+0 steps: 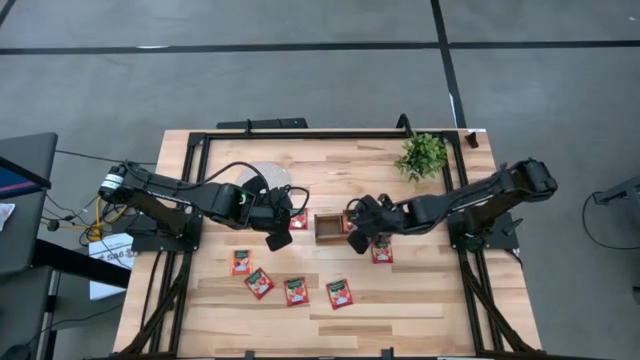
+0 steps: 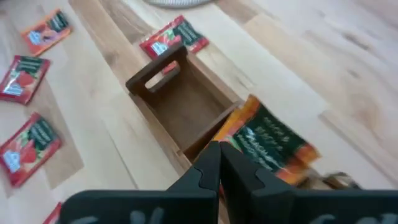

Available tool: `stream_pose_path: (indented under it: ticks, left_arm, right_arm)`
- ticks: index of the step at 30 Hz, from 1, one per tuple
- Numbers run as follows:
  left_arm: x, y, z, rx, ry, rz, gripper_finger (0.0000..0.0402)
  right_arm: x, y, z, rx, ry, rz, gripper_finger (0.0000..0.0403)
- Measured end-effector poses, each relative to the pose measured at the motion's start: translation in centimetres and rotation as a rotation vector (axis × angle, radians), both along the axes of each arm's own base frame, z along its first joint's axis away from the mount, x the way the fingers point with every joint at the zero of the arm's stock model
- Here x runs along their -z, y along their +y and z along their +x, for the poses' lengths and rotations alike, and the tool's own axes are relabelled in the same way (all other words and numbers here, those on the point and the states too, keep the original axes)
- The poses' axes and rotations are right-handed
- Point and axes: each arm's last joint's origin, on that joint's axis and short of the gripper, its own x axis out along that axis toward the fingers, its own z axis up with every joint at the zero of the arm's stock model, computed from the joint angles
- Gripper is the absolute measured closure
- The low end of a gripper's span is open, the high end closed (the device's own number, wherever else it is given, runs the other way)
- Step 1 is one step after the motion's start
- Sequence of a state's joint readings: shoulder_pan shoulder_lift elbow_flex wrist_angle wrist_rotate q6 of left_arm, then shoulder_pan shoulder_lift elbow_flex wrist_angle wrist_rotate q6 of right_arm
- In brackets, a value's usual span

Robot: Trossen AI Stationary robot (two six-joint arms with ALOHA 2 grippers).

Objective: Pick & Place Tea
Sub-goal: Put the orange tea bag into the middle section of the wooden organizer

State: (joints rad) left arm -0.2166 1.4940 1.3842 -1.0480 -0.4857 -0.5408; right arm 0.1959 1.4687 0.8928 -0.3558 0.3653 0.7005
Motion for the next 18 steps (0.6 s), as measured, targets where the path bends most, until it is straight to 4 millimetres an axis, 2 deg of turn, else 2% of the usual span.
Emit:
stream_pose_path:
  ticks: [4, 11, 18]
  left_arm:
    - [0.1, 0.0, -0.1, 0.001, 0.016, 0.004, 0.0261]
    - [0.1, 0.1, -0.3, 0.013, 0.042, 0.014, 0.0261]
    - [0.2, 0.1, -0.4, 0.029, 0.056, 0.017, 0.0261]
  right_arm:
    - [-2.0, -0.3, -1.6, -0.025, -0.006, -0.006, 0.0402]
    - [-5.2, -1.1, -5.7, -0.042, 0.003, -0.004, 0.0402]
    - [-6.9, -1.3, -9.3, -0.037, 0.005, -0.075, 0.0402]
